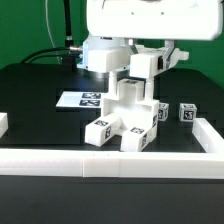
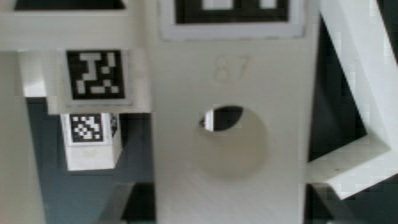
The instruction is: Assemble chair
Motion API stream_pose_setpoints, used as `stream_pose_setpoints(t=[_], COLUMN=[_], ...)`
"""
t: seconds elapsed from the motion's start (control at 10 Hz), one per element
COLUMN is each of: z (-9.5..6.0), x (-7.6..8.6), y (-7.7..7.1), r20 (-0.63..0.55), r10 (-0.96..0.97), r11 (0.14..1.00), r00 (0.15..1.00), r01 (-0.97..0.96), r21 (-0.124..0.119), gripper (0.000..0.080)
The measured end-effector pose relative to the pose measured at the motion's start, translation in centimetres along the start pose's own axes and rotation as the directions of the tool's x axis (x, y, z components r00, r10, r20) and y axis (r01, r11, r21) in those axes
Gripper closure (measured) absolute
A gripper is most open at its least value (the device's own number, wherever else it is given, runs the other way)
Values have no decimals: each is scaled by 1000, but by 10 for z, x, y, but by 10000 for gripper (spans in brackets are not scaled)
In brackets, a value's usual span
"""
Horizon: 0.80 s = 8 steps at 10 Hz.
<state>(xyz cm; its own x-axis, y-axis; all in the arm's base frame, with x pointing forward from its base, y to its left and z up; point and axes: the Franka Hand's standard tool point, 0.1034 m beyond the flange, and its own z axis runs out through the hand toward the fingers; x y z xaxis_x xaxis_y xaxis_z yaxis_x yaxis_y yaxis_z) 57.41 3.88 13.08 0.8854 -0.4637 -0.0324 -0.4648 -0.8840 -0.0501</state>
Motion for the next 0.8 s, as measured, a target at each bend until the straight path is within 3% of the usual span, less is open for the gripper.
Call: stream_pose_setpoints(t=[0.8], z=[8], x=[-1], y=[8], r20=[-7], r10=[24], r11=[1000], r00=[1000], r01=[-24], r21=[9], gripper=[514])
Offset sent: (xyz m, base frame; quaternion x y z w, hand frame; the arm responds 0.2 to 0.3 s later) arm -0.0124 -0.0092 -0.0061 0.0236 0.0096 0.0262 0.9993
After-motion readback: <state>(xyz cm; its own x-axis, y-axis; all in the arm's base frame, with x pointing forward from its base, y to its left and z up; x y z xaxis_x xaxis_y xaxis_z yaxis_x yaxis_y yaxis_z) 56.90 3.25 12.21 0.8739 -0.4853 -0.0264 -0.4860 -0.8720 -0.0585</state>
